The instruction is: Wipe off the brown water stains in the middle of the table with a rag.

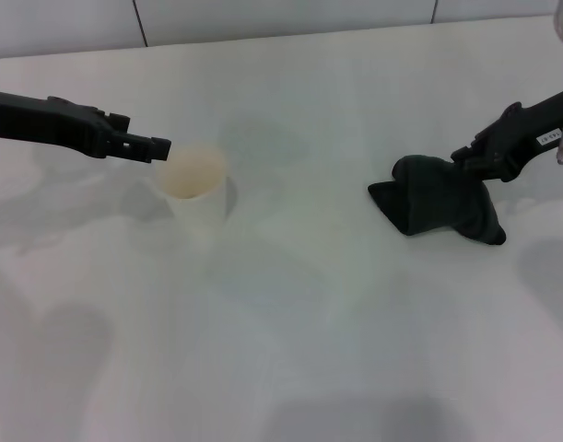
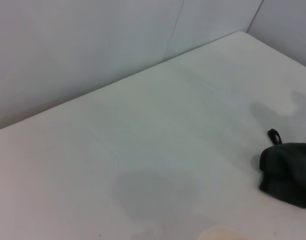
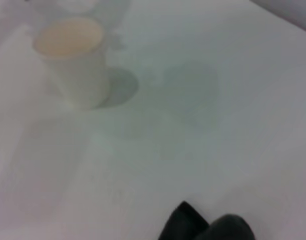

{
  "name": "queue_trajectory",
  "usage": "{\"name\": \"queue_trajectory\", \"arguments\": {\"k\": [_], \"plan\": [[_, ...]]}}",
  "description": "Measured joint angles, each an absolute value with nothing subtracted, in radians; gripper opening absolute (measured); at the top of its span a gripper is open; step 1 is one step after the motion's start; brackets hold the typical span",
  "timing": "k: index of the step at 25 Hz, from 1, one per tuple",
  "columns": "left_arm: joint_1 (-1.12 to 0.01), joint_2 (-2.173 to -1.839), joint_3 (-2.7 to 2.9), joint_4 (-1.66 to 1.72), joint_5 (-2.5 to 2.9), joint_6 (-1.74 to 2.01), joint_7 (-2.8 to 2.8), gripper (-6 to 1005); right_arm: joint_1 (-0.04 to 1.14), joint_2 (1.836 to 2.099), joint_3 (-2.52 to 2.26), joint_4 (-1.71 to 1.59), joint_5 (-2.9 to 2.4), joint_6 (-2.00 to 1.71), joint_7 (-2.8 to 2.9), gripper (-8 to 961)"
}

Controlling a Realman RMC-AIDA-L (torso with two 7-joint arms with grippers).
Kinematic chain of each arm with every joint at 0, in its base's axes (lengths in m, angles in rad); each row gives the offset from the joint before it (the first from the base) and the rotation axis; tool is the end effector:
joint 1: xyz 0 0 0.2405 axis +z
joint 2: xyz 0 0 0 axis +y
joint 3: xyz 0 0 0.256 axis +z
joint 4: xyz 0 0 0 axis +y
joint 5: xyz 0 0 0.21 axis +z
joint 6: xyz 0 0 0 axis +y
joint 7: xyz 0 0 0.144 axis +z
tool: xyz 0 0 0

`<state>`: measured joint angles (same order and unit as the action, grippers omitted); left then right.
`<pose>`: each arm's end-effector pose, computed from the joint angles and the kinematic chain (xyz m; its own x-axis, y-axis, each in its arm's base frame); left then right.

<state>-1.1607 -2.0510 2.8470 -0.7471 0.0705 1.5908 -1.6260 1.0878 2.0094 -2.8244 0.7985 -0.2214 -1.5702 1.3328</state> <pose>-0.2028 0.4163 0.0344 0.7959 0.5705 0.2027 0.6043 -0.7692 -0.2078 0.2606 0.3970 0.0630 0.8916 -0.4528 0.0008 -0.4272 -0.8420 -0.3295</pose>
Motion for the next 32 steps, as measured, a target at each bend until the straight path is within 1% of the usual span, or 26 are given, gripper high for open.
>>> {"name": "queue_trajectory", "arguments": {"k": [2, 8, 10, 18, 21, 24, 29, 32], "plan": [[-1.16, -2.051, 2.847, -0.747, 0.071, 1.591, -1.626, 889, 1.087, 2.008, -2.825, 0.799, -0.206, -1.578, 1.333, 46], [-1.16, -2.051, 2.847, -0.748, 0.071, 1.591, -1.626, 889, 1.08, 2.007, -2.826, 0.804, -0.17, -1.605, 1.33, 223], [-1.162, -2.051, 2.847, -0.748, 0.071, 1.591, -1.626, 889, 1.072, 2.006, -2.826, 0.804, -0.155, -1.605, 1.327, 455], [-1.163, -2.056, 2.847, -0.749, 0.075, 1.591, -1.626, 890, 1.036, 1.997, -2.826, 0.809, -0.067, -1.687, 1.294, 576], [-1.167, -2.059, 2.847, -0.749, 0.079, 1.591, -1.626, 889, 1.035, 2.0, -2.826, 0.827, -0.065, -1.722, 1.294, 621], [-1.171, -2.06, 2.847, -0.749, 0.081, 1.594, -1.626, 889, 1.031, 2.002, -2.826, 0.834, -0.051, -1.758, 1.288, 620], [-1.184, -2.06, 2.847, -0.749, 0.081, 1.605, -1.628, 890, 0.989, 1.997, -2.826, 0.877, 0.089, -1.894, 1.265, 617], [-1.198, -2.06, 2.847, -0.75, 0.081, 1.619, -1.628, 890, 0.975, 1.999, -2.826, 0.885, 0.126, -1.926, 1.262, 616]]}}
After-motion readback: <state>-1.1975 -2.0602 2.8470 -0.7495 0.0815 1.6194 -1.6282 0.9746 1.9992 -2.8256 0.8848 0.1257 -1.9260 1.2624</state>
